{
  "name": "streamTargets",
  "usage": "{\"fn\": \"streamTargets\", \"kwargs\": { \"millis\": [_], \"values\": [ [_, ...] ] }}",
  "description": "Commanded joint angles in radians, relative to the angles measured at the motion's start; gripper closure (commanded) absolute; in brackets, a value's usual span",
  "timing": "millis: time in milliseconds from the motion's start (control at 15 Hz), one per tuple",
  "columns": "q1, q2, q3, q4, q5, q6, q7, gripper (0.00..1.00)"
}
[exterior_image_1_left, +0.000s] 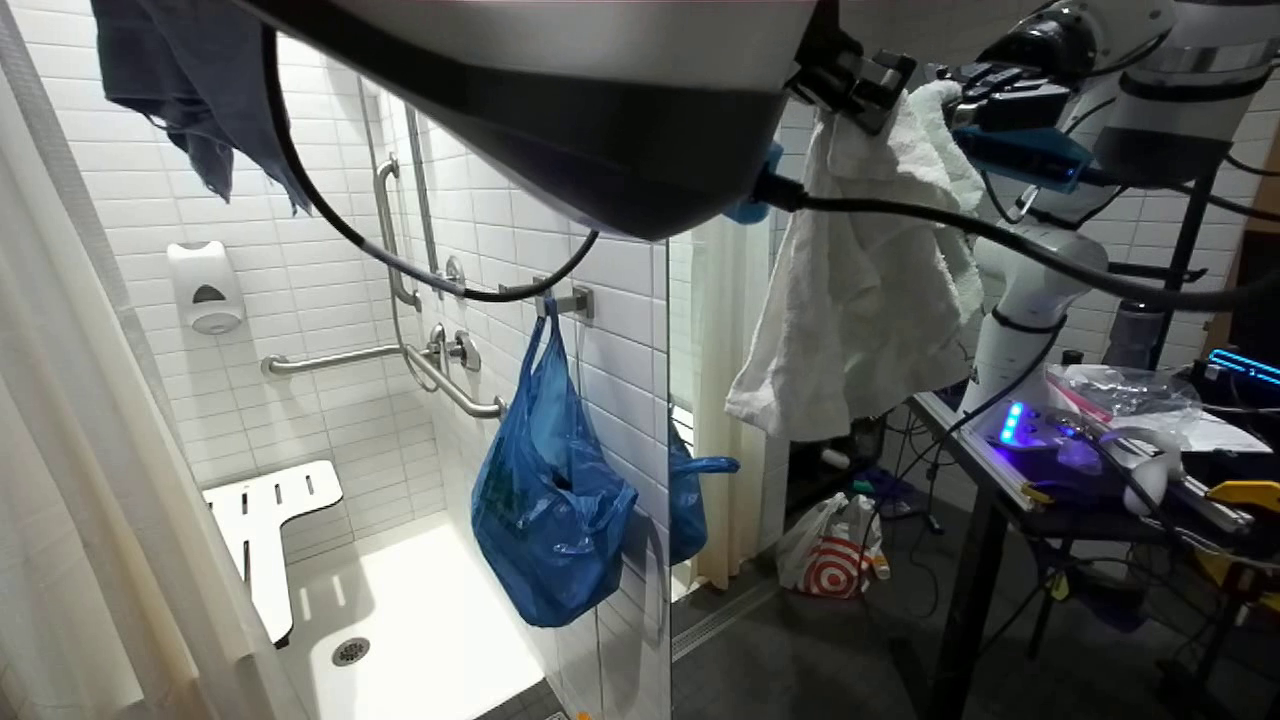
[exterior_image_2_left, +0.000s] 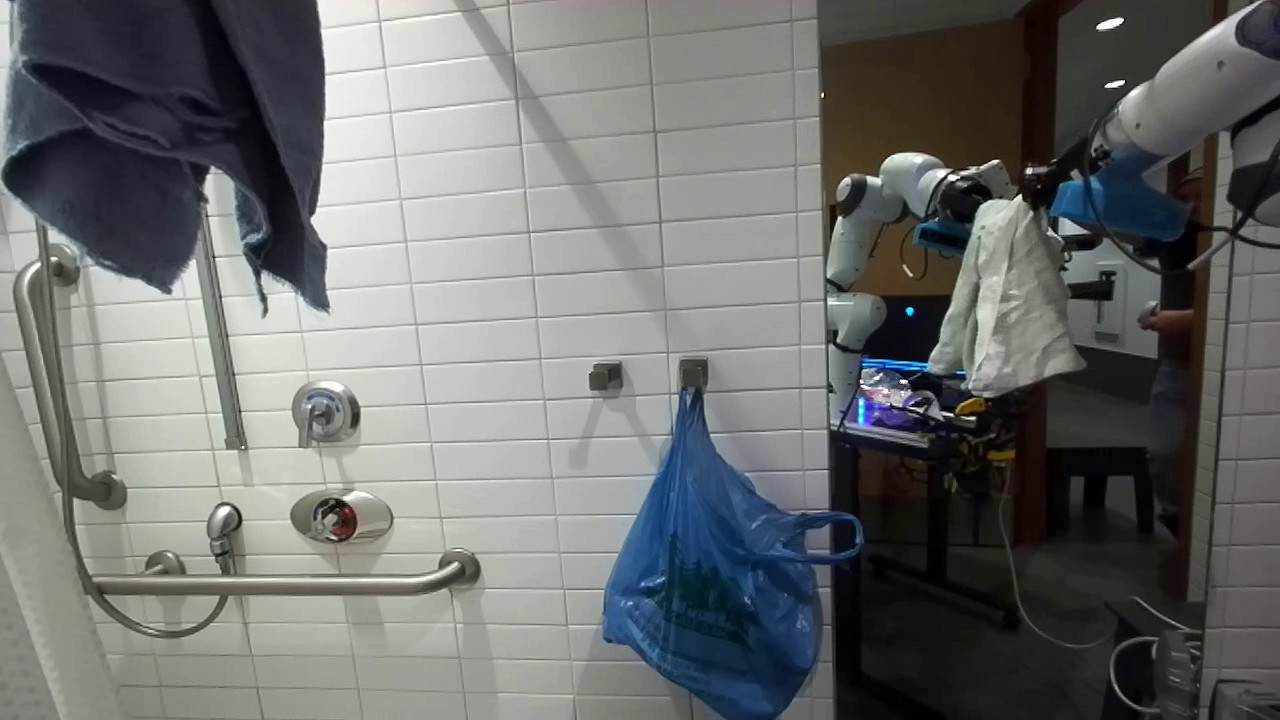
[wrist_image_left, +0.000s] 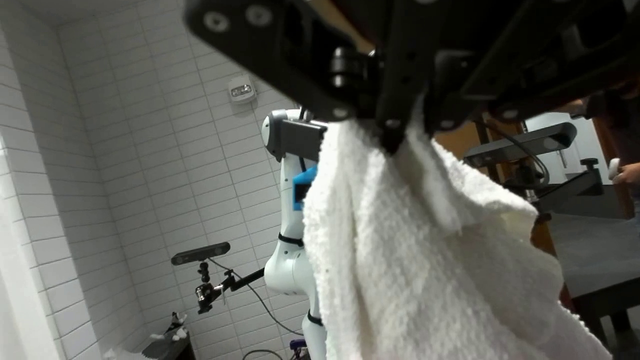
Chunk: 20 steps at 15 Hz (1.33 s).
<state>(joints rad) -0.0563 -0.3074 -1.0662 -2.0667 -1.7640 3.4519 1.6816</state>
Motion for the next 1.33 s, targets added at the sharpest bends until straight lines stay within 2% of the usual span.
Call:
{"fn": "streamTargets", "kwargs": {
  "millis": [0, 733, 1267],
  "values": [
    [0.004, 0.039, 0.024, 0.009, -0.018, 0.01, 0.047, 0.99],
    [-0.023, 0.134, 0.115, 0.09, -0.039, 0.016, 0.192, 0.99],
    [-0.016, 0.172, 0.118, 0.127, -0.1, 0.009, 0.308, 0.99]
  ]
}}
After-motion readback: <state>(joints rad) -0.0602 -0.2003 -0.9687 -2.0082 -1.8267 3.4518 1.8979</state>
